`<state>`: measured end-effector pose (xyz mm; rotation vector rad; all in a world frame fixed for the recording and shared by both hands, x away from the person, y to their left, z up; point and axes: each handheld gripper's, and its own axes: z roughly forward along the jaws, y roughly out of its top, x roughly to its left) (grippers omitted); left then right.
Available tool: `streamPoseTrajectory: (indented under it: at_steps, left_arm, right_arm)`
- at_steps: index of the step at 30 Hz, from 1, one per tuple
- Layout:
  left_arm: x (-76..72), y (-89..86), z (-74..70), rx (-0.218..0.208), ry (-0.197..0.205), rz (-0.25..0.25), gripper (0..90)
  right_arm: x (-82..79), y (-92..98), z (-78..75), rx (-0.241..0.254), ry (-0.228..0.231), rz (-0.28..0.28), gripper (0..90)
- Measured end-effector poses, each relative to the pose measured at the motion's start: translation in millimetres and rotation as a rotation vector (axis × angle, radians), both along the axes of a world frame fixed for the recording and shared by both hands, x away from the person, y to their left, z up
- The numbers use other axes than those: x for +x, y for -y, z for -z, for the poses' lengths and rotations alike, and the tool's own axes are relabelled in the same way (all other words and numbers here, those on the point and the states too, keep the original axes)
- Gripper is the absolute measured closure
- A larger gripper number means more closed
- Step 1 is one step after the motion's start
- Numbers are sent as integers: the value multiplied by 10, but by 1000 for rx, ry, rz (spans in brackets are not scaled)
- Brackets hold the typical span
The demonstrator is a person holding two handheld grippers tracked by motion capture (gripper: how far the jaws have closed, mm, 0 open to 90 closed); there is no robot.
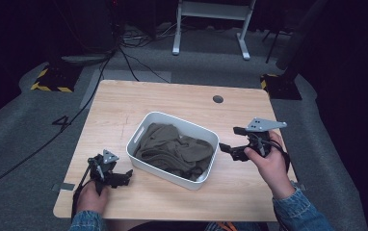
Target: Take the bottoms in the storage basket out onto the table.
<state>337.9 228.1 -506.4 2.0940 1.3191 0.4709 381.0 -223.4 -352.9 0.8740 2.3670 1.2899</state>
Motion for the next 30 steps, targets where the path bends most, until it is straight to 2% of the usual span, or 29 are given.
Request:
streamPoseTrajectory:
  at_steps: [6,14,17,23,30]
  left_arm:
    - [0,0,0,0,0,0,0]
    - [0,0,0,0,0,0,0]
    - [0,0,0,0,0,0,0]
    - [0,0,0,0,0,0,0]
    - [0,0,0,0,-1,0,0]
  right_arm:
    - [23,-245,-34,-19,-2,-55,156]
    - [85,-580,5,-37,-17,-105,156]
    - [114,-753,42,-29,-12,-128,156]
    - [164,-981,104,-11,-16,-146,154]
    - [257,-1208,221,-47,-49,-168,155]
